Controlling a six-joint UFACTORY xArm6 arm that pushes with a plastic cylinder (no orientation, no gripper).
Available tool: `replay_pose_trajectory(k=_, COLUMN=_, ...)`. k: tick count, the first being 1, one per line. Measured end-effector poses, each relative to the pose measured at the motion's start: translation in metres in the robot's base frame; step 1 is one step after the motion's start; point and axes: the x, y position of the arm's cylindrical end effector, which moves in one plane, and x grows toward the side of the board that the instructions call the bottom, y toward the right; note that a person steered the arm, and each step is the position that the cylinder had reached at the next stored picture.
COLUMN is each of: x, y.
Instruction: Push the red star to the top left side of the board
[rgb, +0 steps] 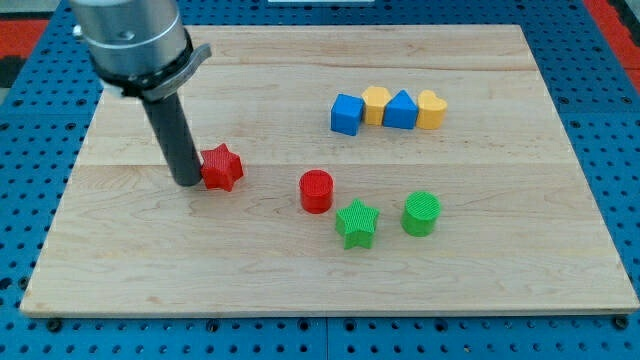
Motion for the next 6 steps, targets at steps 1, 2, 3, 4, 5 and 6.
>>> replay_pose_trajectory(k=1, x=0.026, y=0.012)
replay_pose_trajectory(k=2, x=0.008, y=0.053)
replay_pose_trajectory(k=3, x=-0.070, y=0.019)
replay_pose_trajectory(k=4, x=-0.122, y=0.022)
replay_pose_trajectory(k=5, x=-0.114, y=0.021)
replay_pose_trajectory(k=6, x=-0.181, y=0.019)
